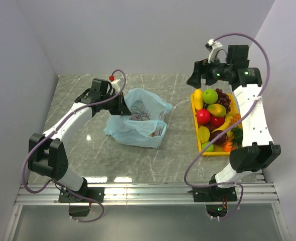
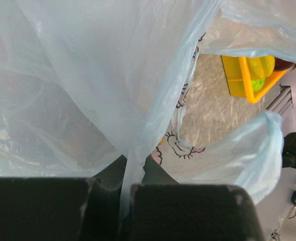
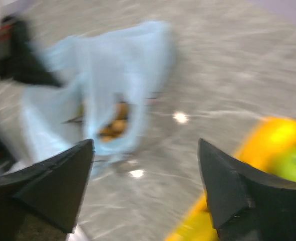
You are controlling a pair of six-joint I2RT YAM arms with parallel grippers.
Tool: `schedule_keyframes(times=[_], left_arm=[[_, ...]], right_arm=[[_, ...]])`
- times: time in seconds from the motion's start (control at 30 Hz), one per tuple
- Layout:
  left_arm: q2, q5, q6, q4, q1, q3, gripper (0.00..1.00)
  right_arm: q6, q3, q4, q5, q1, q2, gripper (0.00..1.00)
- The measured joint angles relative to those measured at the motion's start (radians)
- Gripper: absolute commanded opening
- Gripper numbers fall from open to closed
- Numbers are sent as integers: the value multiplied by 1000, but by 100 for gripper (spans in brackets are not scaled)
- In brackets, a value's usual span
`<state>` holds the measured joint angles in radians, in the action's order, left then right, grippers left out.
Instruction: Place the fake fruits into the plastic bag and tie a complex knot
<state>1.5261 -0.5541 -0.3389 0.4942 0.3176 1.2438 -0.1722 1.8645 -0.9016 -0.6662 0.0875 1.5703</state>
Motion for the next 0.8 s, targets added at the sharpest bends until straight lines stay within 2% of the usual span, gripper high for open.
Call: schedule_keyframes(times=[0.17, 0.43, 0.6, 0.8], left_arm=[[18, 13, 0, -4, 0, 0, 0], [25, 18, 1, -5, 0, 0, 0], [27, 18, 3, -5, 0, 0, 0], [44, 19, 4, -3, 0, 0, 0]], right_arm=[[-143, 101, -80, 240, -84, 100, 99], [-397, 40, -84, 509, -121, 251, 100], [-484, 40, -59, 570, -125, 301, 100], [-550, 36, -56, 568, -125, 358, 100]])
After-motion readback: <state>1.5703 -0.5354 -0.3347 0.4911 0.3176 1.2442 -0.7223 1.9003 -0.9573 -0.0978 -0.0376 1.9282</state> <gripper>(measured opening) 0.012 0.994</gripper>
